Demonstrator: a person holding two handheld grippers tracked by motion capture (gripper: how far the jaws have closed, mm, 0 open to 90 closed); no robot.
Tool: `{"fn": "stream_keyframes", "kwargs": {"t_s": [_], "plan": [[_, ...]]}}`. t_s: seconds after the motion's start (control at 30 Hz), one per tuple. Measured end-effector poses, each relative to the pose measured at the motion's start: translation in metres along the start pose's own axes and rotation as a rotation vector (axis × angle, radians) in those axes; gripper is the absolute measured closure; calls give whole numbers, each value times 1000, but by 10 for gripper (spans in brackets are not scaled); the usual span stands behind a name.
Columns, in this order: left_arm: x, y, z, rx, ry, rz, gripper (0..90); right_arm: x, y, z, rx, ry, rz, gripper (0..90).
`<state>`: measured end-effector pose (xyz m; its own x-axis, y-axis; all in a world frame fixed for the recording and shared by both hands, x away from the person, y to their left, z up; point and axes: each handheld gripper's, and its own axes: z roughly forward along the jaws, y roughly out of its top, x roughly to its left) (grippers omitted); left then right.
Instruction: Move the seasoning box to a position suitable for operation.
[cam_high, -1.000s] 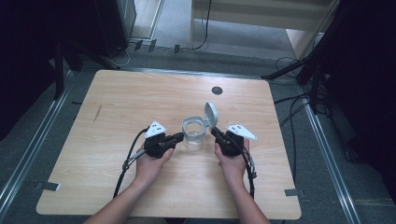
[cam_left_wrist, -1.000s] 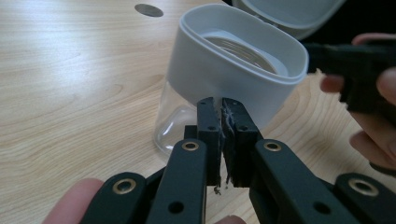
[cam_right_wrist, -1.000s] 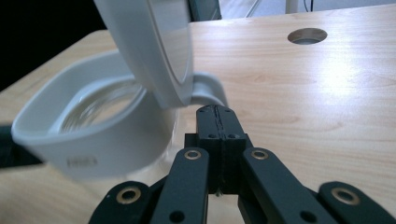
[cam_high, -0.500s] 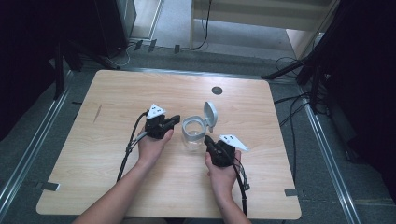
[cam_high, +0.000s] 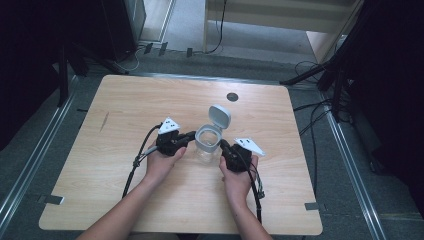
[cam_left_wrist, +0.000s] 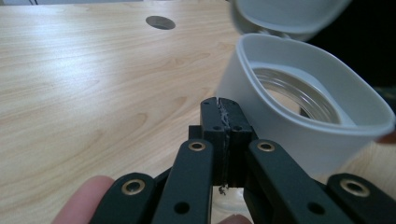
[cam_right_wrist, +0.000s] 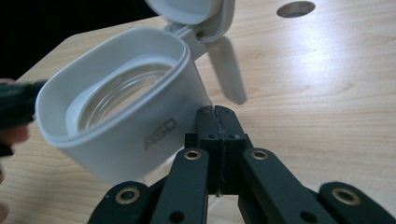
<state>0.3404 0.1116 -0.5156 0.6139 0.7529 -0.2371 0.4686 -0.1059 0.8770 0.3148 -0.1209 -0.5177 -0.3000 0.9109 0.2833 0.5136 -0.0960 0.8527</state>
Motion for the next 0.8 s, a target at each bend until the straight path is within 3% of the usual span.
{"fn": "stream_keyframes", "kwargs": {"t_s": [0.07,0.17,0.3,0.4,0.47,0.6,0.63,0.67,0.7,0.8], "plan": [[-4,-4,-4,-1,0,-4,900,0,1,1,-3,6,-3,900],[-11,-11,-13,-12,9,-18,900,-2,8,5,-3,37,-46,900],[-12,-13,-15,-15,12,-17,900,-3,11,8,6,52,-64,900],[-7,-14,-22,-45,28,-41,765,-4,14,10,-3,64,-82,900],[1,-19,-35,-91,81,-59,544,-7,21,12,-11,64,-91,900],[16,-30,-57,-100,145,-74,215,-14,36,16,-20,75,-99,900],[23,-36,-66,-90,152,-82,169,-15,40,17,-24,83,-103,900],[38,-50,-86,-81,174,-94,142,-16,46,19,-23,87,-106,900],[38,-50,-86,-81,174,-94,138,-17,49,20,-21,87,-113,900],[63,-70,-121,-65,241,-122,139,-18,58,23,-31,93,-121,900]]}}
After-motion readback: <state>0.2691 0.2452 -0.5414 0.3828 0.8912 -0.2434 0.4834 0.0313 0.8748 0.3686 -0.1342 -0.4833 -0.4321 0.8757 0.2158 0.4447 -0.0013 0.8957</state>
